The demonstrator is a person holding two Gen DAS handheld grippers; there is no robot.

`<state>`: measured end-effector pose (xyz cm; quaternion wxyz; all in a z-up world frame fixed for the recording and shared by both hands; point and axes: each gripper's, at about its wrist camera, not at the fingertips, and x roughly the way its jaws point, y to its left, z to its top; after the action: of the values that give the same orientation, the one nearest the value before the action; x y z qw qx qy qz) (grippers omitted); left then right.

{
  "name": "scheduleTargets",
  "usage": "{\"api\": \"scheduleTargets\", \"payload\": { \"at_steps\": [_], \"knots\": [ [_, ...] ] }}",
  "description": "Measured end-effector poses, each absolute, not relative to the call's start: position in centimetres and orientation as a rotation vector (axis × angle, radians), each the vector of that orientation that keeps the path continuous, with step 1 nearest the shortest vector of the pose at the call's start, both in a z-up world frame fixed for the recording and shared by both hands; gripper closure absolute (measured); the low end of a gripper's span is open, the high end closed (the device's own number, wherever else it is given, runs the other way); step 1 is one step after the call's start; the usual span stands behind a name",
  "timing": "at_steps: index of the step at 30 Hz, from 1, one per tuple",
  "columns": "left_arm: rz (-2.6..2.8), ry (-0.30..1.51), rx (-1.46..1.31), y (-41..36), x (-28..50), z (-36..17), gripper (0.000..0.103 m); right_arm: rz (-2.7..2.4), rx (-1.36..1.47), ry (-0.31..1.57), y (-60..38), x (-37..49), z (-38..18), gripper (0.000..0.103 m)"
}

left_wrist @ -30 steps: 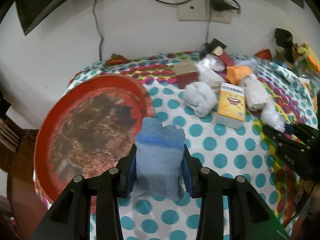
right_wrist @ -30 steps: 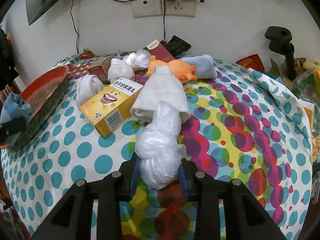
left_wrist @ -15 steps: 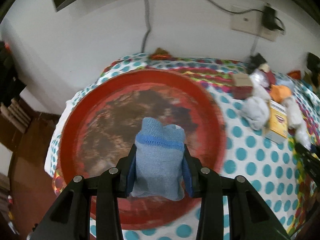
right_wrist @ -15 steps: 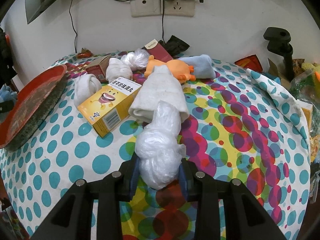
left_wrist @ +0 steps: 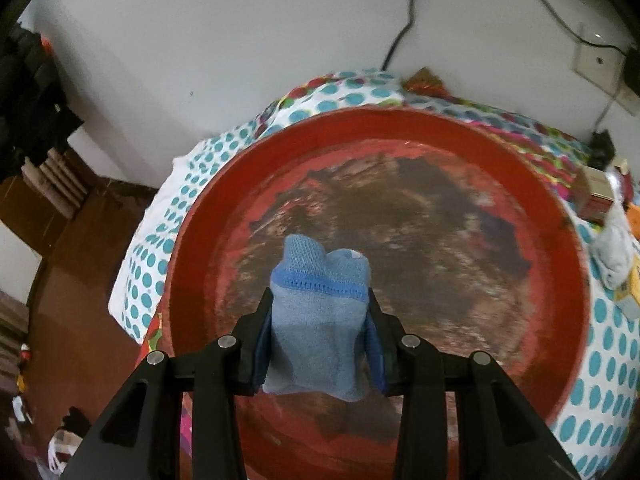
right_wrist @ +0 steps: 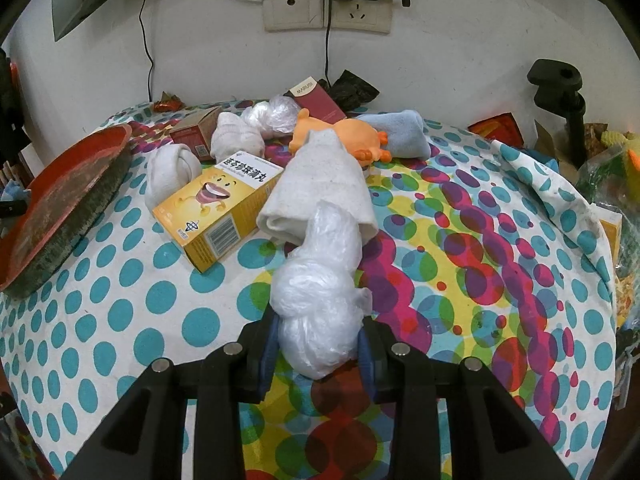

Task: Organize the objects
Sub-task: 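Carry the blue sock over the red tray with the left gripper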

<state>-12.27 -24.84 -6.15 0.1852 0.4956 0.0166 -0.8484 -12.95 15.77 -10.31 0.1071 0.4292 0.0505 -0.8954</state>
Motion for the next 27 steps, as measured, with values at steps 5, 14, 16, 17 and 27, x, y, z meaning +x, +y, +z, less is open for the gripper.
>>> {"api": "scheduleTargets", "payload": {
  "at_steps": [5,14,16,17,27],
  "knots": [
    [-2.351,0.088,1.419,-26.8,-12.5,-7.1,0.066,-2.636,1.264,0.151,15.7,-12.9,-10.3,0.069],
    [-2.305,0.117,1.431,-28.9,-12.9,-8.4,0.063,-2.636,1.263,0.158,15.7,-12.9,-10.3,0.069],
    [-2.303,0.115,1.433,-29.1,-13.0,-8.5,0.062,-2.636,1.263,0.157,15.7,-12.9,-10.3,0.069],
    [-2.303,0.113,1.433,-29.2,-13.0,-8.5,0.062,-2.635,1.264,0.157,15.7,-12.9,-10.3,0.069],
    [-2.311,0.087,1.424,-28.9,-13.0,-8.4,0.044,-2.637,1.263,0.173,15.7,-12.9,-10.4,0.068]
  ]
}}
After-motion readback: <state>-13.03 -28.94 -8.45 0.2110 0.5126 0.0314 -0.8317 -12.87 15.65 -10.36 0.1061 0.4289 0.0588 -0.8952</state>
